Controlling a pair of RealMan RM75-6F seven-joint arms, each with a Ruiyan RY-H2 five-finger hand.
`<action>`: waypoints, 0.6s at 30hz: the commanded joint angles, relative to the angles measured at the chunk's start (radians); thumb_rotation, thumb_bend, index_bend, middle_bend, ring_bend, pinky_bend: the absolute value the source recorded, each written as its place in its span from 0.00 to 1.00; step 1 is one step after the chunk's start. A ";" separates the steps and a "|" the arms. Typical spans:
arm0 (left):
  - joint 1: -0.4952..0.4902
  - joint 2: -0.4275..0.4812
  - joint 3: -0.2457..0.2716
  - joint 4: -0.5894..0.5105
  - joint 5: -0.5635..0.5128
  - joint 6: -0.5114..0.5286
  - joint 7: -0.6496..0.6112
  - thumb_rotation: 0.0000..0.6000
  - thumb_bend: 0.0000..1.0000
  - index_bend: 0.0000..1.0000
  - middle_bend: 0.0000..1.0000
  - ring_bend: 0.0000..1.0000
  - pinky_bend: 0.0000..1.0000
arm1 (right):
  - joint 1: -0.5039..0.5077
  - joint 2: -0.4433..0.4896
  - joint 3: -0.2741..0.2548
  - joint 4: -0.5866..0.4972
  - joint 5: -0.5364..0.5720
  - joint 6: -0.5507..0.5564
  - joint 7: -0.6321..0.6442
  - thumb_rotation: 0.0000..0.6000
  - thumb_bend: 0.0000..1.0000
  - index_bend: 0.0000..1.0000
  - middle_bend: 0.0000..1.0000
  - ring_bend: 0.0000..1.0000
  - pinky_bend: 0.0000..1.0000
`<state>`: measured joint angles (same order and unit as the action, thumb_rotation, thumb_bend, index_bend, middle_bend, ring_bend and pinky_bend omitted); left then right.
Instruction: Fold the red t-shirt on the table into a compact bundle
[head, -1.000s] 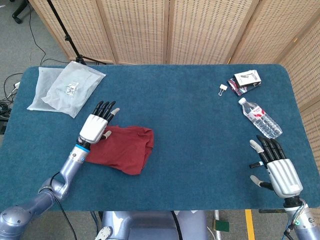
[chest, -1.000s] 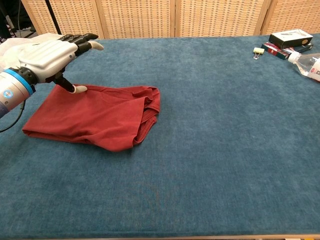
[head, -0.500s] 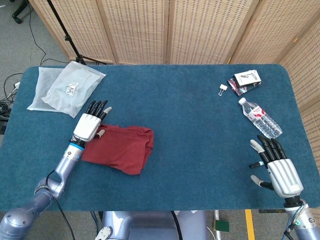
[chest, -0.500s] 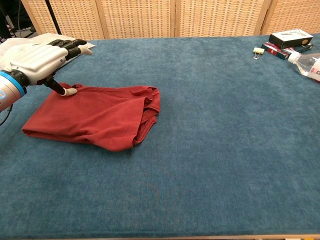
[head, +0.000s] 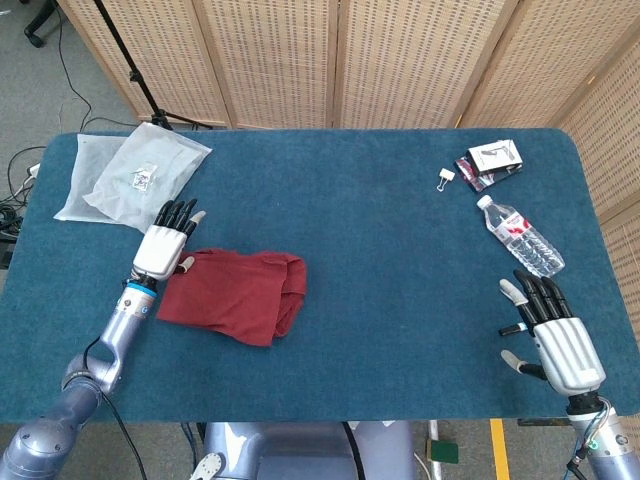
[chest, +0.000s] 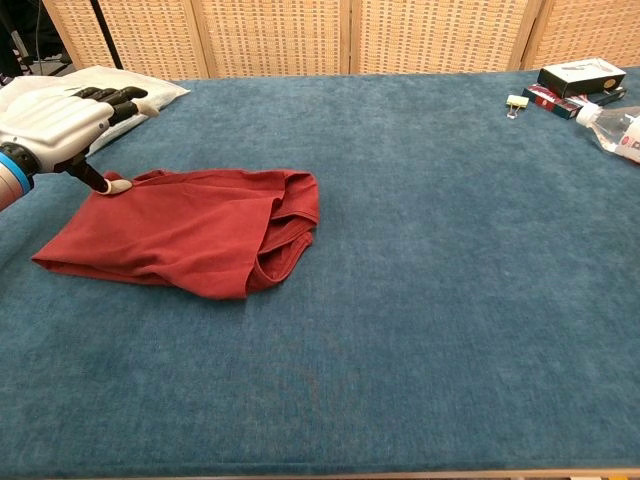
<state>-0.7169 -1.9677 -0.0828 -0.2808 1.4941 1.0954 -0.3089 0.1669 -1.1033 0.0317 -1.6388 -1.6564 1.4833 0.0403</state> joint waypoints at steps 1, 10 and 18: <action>0.001 -0.001 0.003 0.006 0.000 0.002 -0.011 1.00 0.24 0.00 0.00 0.00 0.00 | 0.000 0.000 -0.001 -0.001 -0.002 0.001 -0.002 1.00 0.00 0.00 0.00 0.00 0.00; 0.008 -0.003 0.007 0.019 -0.002 0.004 -0.008 1.00 0.24 0.00 0.00 0.00 0.00 | -0.003 0.003 -0.002 -0.003 -0.007 0.010 0.003 1.00 0.00 0.00 0.00 0.00 0.00; 0.014 -0.004 0.005 0.032 -0.011 -0.007 -0.009 1.00 0.24 0.00 0.00 0.00 0.00 | -0.006 0.006 -0.004 -0.004 -0.014 0.017 0.007 1.00 0.00 0.00 0.00 0.00 0.00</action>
<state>-0.7030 -1.9721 -0.0778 -0.2488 1.4832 1.0887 -0.3177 0.1609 -1.0978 0.0275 -1.6426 -1.6699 1.5000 0.0472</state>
